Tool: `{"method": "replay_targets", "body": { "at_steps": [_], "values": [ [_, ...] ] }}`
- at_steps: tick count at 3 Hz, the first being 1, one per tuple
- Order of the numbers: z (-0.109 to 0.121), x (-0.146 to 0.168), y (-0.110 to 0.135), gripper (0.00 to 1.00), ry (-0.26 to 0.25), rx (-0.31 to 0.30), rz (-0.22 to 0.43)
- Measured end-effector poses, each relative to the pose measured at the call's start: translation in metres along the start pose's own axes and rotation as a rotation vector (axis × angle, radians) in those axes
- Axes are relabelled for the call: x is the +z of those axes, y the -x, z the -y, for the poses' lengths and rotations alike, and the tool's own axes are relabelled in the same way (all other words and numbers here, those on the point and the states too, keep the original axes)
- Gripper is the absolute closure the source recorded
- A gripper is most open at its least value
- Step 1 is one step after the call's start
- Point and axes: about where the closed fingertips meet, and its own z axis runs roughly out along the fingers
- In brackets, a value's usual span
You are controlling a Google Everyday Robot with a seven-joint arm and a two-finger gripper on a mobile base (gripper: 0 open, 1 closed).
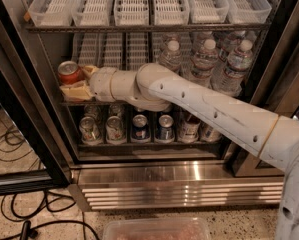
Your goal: Pick coke can from middle shelf of fridge
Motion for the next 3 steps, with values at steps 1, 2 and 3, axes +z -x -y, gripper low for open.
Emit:
{"method": "replay_targets", "body": {
  "at_steps": [1,2,3],
  "values": [
    [-0.001,0.001,0.007,1.00,0.011,0.001,0.017],
    [0.000,0.003,0.023,1.00,0.024,-0.013,0.035],
    [-0.001,0.004,0.036,1.00,0.034,-0.034,0.043]
  ]
}}
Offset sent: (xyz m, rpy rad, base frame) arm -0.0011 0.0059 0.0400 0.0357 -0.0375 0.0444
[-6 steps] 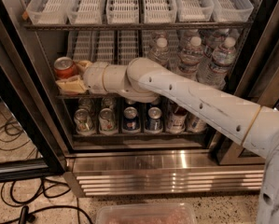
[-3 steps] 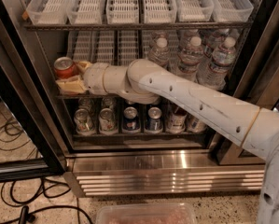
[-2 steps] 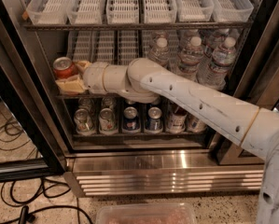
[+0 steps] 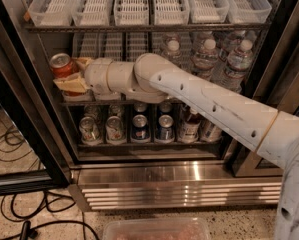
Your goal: Pick coke can from middle shelf of fridge
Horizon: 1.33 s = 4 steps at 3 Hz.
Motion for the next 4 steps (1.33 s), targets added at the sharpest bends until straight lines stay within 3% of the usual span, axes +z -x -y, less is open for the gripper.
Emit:
{"method": "replay_targets", "body": {
  "at_steps": [2,4],
  "values": [
    [-0.004,-0.028,0.020,1.00,-0.042,-0.032,0.000],
    [-0.016,-0.097,0.034,1.00,-0.142,-0.033,-0.018]
  ]
}}
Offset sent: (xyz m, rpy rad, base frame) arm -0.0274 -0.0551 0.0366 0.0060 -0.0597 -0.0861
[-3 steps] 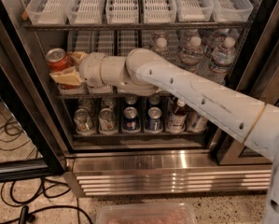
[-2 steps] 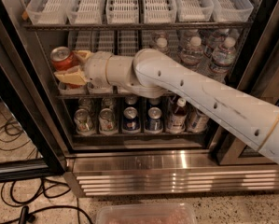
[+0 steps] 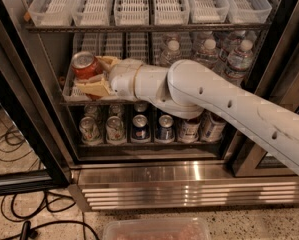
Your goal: Pick coke can from middle shelf of fridge
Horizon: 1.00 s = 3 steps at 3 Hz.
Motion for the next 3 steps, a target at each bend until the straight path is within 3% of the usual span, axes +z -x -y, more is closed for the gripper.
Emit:
{"method": "replay_targets", "body": {
  "at_steps": [1,3],
  "values": [
    [0.004,-0.040,-0.006,1.00,-0.018,0.034,-0.049],
    [0.009,-0.117,-0.014,1.00,-0.012,0.108,-0.064]
  ]
}}
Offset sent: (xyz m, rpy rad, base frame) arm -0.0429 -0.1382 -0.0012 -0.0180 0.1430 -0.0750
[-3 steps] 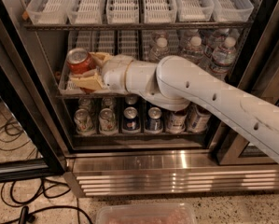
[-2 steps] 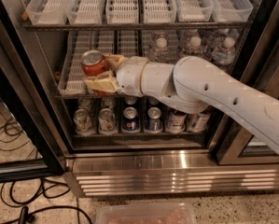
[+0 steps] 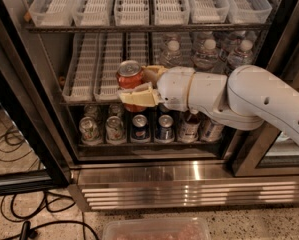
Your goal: Pick coke can from middle shelf of fridge
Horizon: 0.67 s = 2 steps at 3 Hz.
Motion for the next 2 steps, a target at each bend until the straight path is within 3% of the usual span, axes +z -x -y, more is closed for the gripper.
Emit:
{"method": "replay_targets", "body": {
  "at_steps": [1,2],
  "values": [
    [-0.0070,-0.0576,-0.0006,1.00,0.076,0.002,0.017],
    [-0.0070,-0.0576,-0.0006,1.00,0.076,0.002,0.017]
  ]
}}
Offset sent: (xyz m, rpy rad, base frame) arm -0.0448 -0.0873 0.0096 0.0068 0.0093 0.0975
